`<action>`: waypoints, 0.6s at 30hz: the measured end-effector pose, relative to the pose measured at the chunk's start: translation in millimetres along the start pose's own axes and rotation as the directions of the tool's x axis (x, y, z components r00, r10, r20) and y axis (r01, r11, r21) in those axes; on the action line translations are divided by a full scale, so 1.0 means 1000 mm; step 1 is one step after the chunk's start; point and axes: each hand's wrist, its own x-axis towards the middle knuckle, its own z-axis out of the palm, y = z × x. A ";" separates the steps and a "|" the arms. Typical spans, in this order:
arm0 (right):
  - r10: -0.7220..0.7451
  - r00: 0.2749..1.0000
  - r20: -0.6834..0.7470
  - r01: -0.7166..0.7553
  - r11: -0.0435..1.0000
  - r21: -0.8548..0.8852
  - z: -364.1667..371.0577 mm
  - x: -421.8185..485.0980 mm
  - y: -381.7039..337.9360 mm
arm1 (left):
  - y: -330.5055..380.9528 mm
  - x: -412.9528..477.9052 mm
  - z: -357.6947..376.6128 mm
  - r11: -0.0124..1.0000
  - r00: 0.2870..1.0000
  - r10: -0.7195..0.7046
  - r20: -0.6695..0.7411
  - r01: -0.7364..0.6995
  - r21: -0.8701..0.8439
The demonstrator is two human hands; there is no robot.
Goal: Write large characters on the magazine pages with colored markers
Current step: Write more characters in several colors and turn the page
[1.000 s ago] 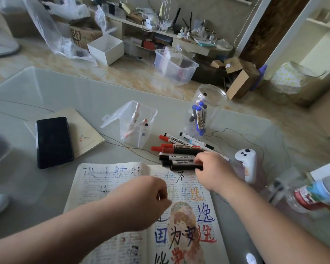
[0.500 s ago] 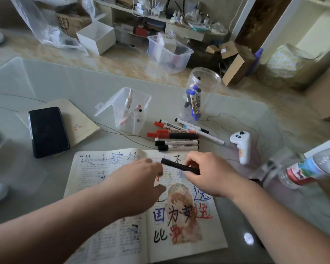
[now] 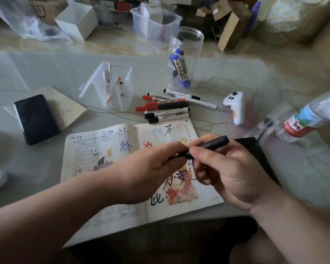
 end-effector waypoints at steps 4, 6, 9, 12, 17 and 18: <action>-0.146 0.988 -0.047 0.135 0.975 -0.179 0.003 -0.002 0.014 | 0.001 0.004 0.010 0.998 0.998 0.039 -0.041 -0.041 -0.051; -0.180 0.981 -0.068 0.171 0.978 -0.122 0.000 -0.003 0.013 | 0.007 0.006 0.015 0.995 0.995 0.038 -0.093 -0.046 -0.093; -0.190 0.980 -0.055 0.186 0.980 -0.066 -0.006 -0.003 0.009 | 0.012 0.011 0.018 0.985 0.990 -0.018 -0.142 -0.006 -0.170; -0.237 0.964 -0.122 0.230 0.971 -0.068 -0.014 0.002 0.009 | 0.006 0.013 0.012 0.973 0.992 -0.117 -0.041 0.106 -0.205; -0.394 0.890 -0.230 0.281 0.871 -0.403 -0.036 0.007 0.022 | 0.002 0.009 0.001 0.950 0.949 -0.313 0.038 0.312 0.025; -0.380 0.908 -0.177 0.264 0.847 -0.462 -0.038 0.006 0.024 | 0.003 0.010 0.001 0.937 0.937 -0.347 0.044 0.344 0.068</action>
